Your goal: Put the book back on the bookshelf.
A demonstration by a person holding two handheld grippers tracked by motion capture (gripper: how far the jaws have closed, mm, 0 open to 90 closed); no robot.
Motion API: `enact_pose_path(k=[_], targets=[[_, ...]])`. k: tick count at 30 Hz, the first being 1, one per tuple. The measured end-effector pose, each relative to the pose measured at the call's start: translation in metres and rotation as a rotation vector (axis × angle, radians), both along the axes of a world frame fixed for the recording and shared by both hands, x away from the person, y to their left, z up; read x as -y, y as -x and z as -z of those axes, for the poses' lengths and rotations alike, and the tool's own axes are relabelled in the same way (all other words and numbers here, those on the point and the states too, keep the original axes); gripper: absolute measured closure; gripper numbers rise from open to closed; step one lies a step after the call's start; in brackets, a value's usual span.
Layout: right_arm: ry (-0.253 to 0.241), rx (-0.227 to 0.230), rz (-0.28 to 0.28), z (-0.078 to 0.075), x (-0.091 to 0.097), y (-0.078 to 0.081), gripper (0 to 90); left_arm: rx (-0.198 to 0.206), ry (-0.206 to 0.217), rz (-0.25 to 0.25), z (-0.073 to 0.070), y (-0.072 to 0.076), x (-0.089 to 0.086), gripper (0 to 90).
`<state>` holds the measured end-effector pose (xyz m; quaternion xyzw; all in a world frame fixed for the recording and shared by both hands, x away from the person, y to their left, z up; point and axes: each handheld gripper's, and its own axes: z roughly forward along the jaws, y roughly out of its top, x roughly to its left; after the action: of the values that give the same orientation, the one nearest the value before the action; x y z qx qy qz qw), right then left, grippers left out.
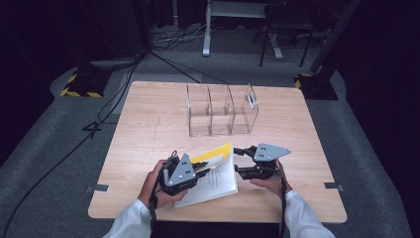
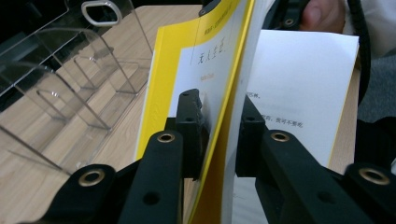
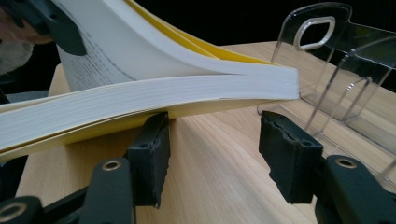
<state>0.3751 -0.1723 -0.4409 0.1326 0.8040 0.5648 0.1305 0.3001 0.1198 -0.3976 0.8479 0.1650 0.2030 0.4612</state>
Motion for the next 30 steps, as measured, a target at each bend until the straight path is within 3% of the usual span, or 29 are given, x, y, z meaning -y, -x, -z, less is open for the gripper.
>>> enact_pose_path(k=[5,7,10,11,14,16,18,20,22,30], targets=[[0.034,0.026,-0.011,-0.002,-0.015,0.008,43.6,-0.013,-0.004,-0.037,0.013,0.005,-0.009,72.1],[0.032,0.026,-0.022,-0.001,-0.022,0.011,43.1,-0.056,0.01,-0.054,0.019,0.003,-0.014,71.3],[0.038,0.03,-0.02,-0.002,-0.03,0.013,43.0,-0.01,-0.017,-0.073,0.027,0.009,-0.014,73.6],[0.035,0.03,-0.02,-0.001,-0.032,0.012,42.9,-0.015,-0.022,-0.073,0.026,0.009,-0.014,74.1],[0.024,0.019,-0.01,0.0,-0.033,0.012,42.9,-0.041,0.013,-0.064,0.027,0.004,-0.015,75.5],[0.027,0.025,0.001,-0.001,-0.032,0.013,42.9,-0.031,0.016,-0.065,0.026,0.003,-0.014,75.9],[0.014,0.026,0.006,-0.002,-0.031,0.014,42.9,-0.012,0.045,-0.054,0.024,0.002,-0.011,76.7],[-0.011,0.024,0.015,-0.006,-0.026,0.014,42.9,-0.005,0.11,-0.018,0.019,-0.001,-0.004,77.6],[-0.038,0.03,0.021,-0.012,-0.021,0.016,42.9,-0.003,0.123,-0.006,0.017,-0.002,-0.002,77.7],[-0.081,0.115,0.083,-0.043,0.006,0.027,43.1,0.004,0.261,0.084,0.0,-0.02,0.022,77.8]])
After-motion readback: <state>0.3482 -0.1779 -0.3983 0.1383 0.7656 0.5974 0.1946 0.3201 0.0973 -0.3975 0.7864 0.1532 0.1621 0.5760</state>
